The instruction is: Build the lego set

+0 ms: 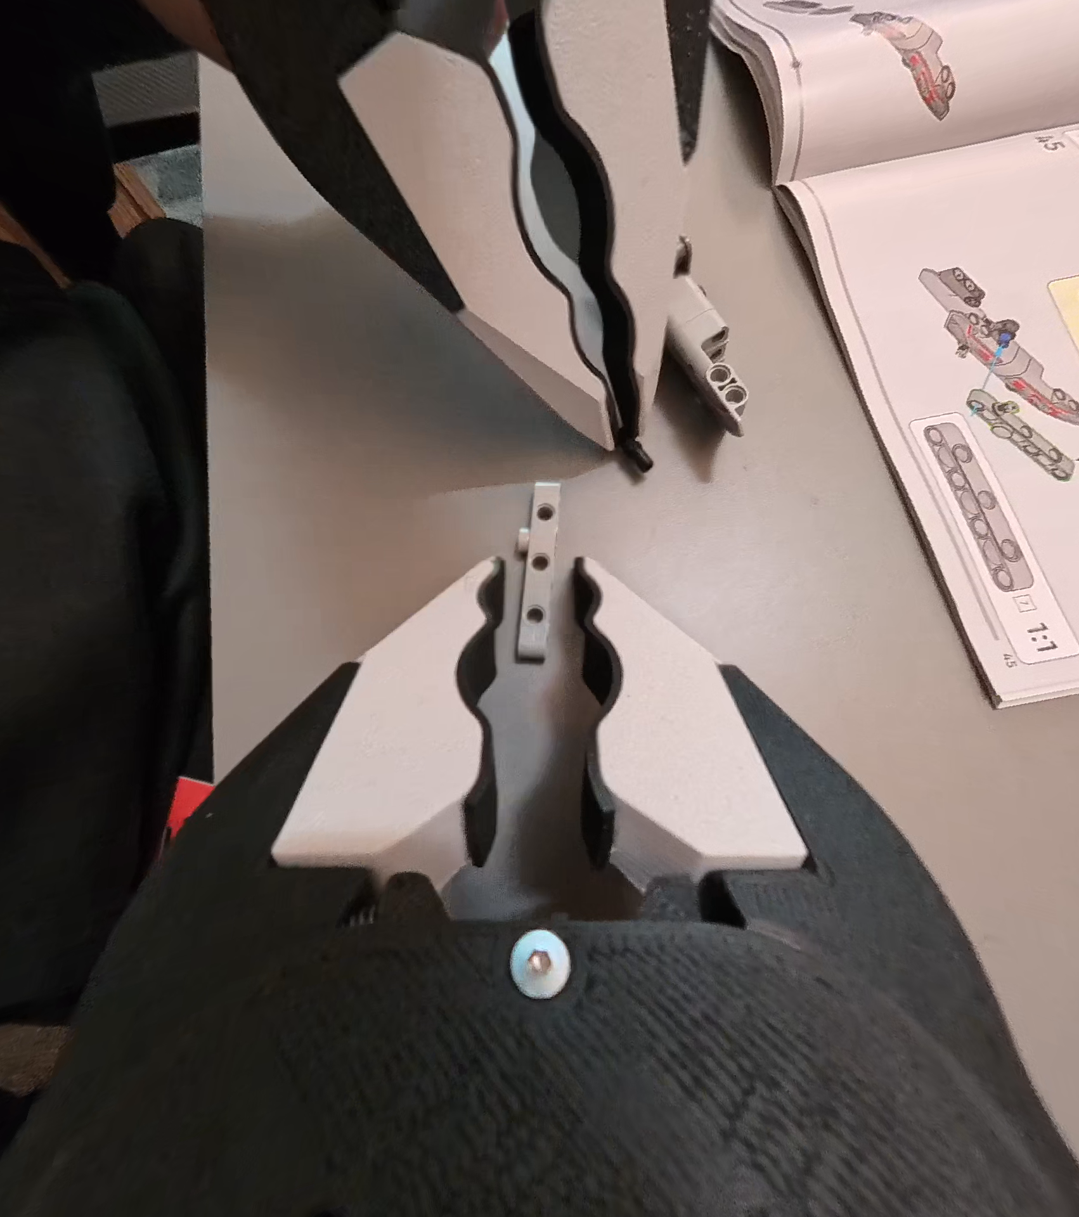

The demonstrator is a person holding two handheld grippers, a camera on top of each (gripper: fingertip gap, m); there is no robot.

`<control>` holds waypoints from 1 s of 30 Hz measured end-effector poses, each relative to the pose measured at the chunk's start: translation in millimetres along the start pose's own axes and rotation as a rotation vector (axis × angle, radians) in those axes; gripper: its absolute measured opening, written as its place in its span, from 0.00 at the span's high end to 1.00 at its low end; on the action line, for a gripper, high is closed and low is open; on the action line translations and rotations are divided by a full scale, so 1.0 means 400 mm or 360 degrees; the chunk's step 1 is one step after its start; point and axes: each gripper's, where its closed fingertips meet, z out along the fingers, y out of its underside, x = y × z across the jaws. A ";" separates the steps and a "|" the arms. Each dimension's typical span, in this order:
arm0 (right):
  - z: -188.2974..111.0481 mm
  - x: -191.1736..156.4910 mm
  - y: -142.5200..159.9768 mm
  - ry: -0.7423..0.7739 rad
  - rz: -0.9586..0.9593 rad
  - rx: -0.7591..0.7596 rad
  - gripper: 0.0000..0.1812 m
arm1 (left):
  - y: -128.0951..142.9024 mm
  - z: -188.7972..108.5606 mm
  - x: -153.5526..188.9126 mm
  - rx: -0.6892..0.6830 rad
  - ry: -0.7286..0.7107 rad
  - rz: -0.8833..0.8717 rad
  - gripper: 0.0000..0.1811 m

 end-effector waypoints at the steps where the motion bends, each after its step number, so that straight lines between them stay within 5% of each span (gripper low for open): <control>1: -0.005 0.002 0.001 0.0013 0.0001 0.0009 0.86 | -0.005 -0.008 0.003 0.0035 0.0002 0.0013 0.99; 9: -0.070 0.021 -0.078 0.0164 -0.0192 0.0394 0.89 | -0.056 -0.063 0.046 0.0154 -0.0061 0.0408 0.99; 15: -0.058 0.023 -0.082 0.0398 -0.0639 0.0238 0.92 | -0.070 -0.065 0.064 0.0135 0.0003 0.0379 0.99; 30: -0.064 0.033 -0.101 0.0533 -0.0815 0.0258 0.98 | -0.114 -0.092 0.058 0.0281 0.0018 0.0244 0.99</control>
